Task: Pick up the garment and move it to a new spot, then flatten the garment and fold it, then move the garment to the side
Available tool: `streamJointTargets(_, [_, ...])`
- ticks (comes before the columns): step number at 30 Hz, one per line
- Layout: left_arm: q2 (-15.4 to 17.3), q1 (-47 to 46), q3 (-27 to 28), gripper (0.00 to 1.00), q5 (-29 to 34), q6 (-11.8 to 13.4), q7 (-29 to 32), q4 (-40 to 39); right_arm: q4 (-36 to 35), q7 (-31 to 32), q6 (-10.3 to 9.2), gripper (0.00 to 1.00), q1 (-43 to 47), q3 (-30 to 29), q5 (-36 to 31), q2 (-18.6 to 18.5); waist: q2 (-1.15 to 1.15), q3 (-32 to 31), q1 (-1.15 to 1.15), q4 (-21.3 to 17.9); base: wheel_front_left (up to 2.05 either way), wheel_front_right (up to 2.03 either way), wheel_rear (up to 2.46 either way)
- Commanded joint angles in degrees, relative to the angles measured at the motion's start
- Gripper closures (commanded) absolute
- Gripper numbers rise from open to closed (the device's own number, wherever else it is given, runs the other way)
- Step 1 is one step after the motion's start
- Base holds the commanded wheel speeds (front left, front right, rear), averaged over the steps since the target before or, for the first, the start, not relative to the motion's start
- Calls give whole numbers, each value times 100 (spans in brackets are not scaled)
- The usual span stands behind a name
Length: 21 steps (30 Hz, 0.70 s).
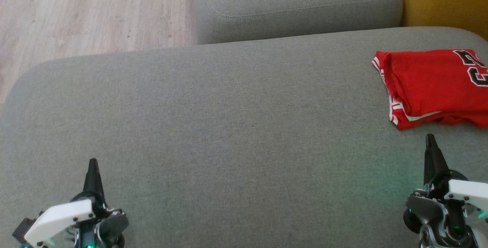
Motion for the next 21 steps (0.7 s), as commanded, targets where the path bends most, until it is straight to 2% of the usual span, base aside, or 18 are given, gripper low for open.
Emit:
streamJointTargets(1, [21, -278, 225, 100, 18, -41, 38, -162, -214, 32, -4, 100, -295, 113, -36, -41, 0, 0, 0, 0, 0, 0, 0])
streamJointTargets(21, [19, -278, 228, 100, 21, -41, 41, -162, -214, 37, -4, 100, -296, 106, -42, -37, 0, 0, 0, 0, 0, 0, 0])
